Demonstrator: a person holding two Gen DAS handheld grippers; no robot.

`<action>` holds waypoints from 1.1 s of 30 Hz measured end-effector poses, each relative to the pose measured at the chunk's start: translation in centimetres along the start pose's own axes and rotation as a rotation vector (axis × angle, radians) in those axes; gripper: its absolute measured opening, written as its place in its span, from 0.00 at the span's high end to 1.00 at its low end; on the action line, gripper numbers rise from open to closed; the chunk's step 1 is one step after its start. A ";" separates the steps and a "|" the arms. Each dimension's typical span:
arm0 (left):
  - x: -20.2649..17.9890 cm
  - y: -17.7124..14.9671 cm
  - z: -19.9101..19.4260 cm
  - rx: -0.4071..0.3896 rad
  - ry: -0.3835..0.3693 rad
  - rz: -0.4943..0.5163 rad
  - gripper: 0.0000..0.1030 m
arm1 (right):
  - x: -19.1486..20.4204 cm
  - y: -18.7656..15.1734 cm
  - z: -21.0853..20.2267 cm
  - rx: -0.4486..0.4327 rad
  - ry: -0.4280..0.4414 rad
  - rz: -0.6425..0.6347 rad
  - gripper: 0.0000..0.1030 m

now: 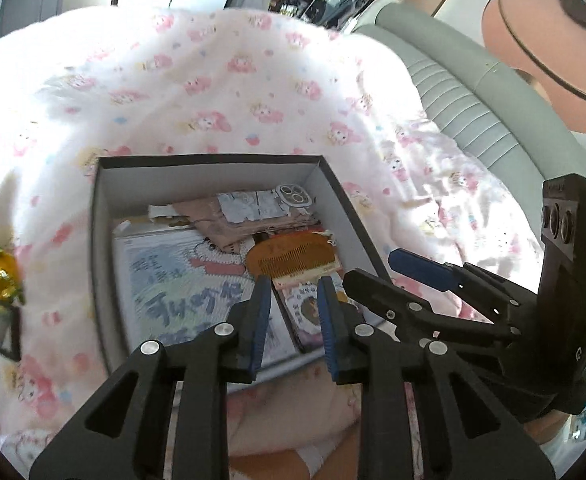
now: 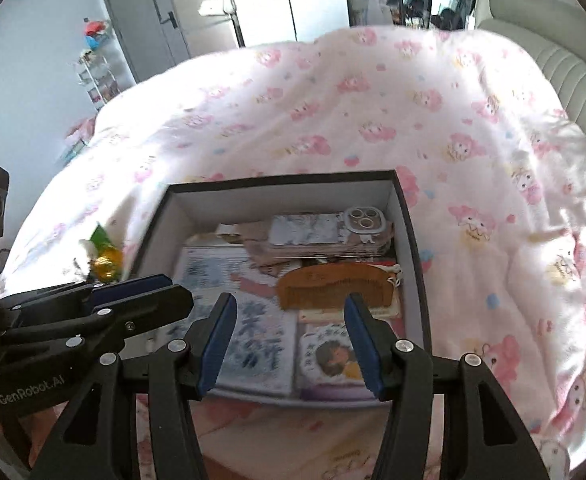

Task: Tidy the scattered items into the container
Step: 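Withdraw the right gripper from the box toward the remaining items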

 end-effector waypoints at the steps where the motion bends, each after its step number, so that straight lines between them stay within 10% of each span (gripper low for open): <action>1: 0.0 -0.2 -0.9 -0.008 -0.004 -0.004 0.78 | 0.6 0.0 -1.0 -0.011 0.000 -0.011 0.49; 18: 10.6 -2.8 -13.0 -0.089 0.136 -0.134 0.78 | 16.5 -2.0 -3.2 0.008 0.208 -0.177 0.50; 27: 21.7 -4.1 -15.7 -0.150 0.263 -0.338 0.78 | 26.2 -2.9 1.9 0.111 0.406 -0.209 0.50; 33: 31.3 -7.4 -13.3 -0.068 0.361 -0.477 0.78 | 27.9 -5.6 8.3 0.256 0.371 -0.199 0.50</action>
Point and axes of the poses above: each gripper's, at about its wrist camera, not at the fingertips, and z roughly the way its jaws point, x to its left, y to its top, the point moved 8 cm from there along z, roughly the way its jaws point, and after that the axes turned 12 degrees about -x, right-handed, at the moved point
